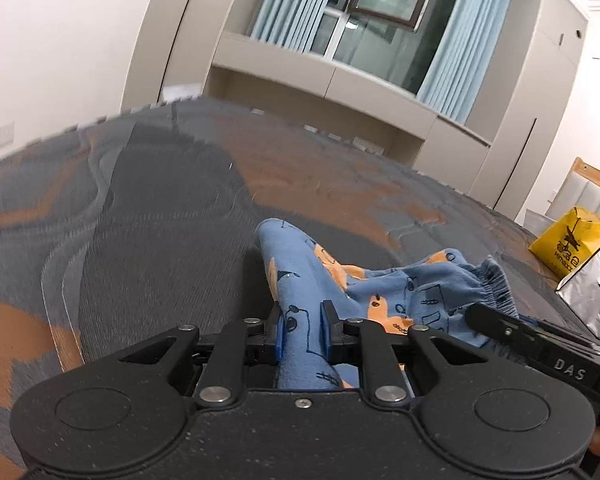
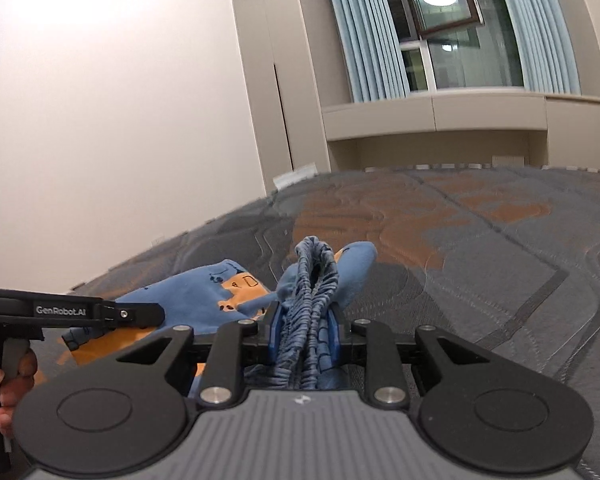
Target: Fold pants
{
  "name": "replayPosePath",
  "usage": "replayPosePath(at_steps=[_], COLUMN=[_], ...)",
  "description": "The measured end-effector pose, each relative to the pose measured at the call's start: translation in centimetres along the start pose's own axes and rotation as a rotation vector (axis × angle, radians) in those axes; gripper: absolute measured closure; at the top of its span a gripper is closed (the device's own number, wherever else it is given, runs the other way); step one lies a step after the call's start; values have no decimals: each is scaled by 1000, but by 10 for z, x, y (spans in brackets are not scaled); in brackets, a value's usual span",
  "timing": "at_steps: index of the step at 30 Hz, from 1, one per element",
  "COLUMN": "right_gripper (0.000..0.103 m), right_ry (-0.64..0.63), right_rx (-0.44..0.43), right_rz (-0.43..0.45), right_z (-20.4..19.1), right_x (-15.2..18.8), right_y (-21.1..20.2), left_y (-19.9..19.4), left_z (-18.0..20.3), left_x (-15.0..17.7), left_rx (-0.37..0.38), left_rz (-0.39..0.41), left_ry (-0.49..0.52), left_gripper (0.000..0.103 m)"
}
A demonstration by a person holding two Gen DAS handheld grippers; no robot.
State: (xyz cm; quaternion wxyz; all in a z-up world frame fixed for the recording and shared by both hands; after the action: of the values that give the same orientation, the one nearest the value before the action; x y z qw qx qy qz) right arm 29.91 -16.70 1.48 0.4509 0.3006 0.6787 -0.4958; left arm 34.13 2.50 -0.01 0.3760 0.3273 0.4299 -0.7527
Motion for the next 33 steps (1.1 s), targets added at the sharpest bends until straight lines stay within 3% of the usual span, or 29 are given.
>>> replayPosePath(at_steps=[5, 14, 17, 19, 21, 24, 30, 33], right_gripper=[75, 71, 64, 51, 28, 16, 3, 0], right_ry=[3, 30, 33, 36, 40, 36, 52, 55], right_rx=[34, 37, 43, 46, 50, 59, 84, 98], right_rz=[-62, -75, -75, -77, -71, -50, -15, 15], right_z=[6, 15, 16, 17, 18, 18, 18, 18], right_x=[24, 26, 25, 25, 25, 23, 19, 18], right_y=[21, 21, 22, 20, 15, 8, -15, -33], left_y=[6, 5, 3, 0, -5, -14, -39, -53], left_z=[-11, -12, -11, -10, -7, -1, 13, 21], left_x=[16, 17, 16, 15, 13, 10, 8, 9], left_rx=[-5, -15, -20, -25, -31, -43, -64, -65], left_rz=[-23, -23, -19, -10, 3, 24, 60, 77], left_ry=[-5, -4, 0, 6, 15, 33, 65, 85], left_gripper=[83, 79, 68, 57, 43, 30, 9, 5])
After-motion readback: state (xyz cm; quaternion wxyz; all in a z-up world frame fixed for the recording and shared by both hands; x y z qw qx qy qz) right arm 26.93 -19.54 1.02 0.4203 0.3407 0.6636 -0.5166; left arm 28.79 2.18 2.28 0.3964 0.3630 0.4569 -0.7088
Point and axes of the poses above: each gripper's, at about its wrist camera, not at the fingertips, and y roughly the way its jaws point, z to its right, x to its underside, the point moved 7 cm from there along y, roughly the way its jaws point, and after that the axes turned 11 degrees about x, right-handed, at the moved point
